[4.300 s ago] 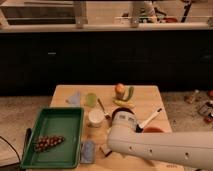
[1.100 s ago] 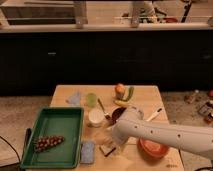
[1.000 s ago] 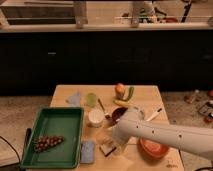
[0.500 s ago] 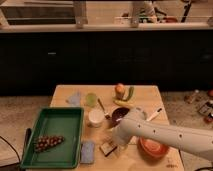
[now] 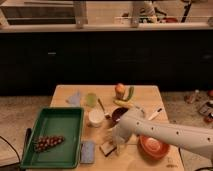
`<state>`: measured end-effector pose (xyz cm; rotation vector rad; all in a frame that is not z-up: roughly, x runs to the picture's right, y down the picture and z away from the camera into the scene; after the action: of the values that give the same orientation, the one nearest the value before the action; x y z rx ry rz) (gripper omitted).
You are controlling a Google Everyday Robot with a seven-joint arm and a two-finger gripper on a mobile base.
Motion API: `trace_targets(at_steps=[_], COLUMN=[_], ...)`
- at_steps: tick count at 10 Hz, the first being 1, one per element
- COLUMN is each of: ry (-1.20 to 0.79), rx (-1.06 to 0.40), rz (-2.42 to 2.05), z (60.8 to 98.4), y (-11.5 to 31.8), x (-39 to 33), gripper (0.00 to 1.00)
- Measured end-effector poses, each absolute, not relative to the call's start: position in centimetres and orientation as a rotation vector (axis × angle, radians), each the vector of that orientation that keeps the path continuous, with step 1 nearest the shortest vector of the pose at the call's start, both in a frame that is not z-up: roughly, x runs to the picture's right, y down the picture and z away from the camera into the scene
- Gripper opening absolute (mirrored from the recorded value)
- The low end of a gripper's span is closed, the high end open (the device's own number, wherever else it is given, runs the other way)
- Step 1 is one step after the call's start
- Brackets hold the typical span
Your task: Wipe table surface with eraser
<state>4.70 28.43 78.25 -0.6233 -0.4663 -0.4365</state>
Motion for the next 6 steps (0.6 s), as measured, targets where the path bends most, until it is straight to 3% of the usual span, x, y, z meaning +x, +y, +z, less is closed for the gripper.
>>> trace_targets(at_steps=[1, 2, 6], ry=[-0.466, -0.465, -0.445], rx=[-0.629, -0.632, -0.638], rz=[-0.444, -0.457, -0.470], z=[78.36, 78.48, 78.39], y=[28.46, 28.44, 28.50], x=[4.51, 4.16, 4.09], gripper=[0.79, 0.70, 0.28])
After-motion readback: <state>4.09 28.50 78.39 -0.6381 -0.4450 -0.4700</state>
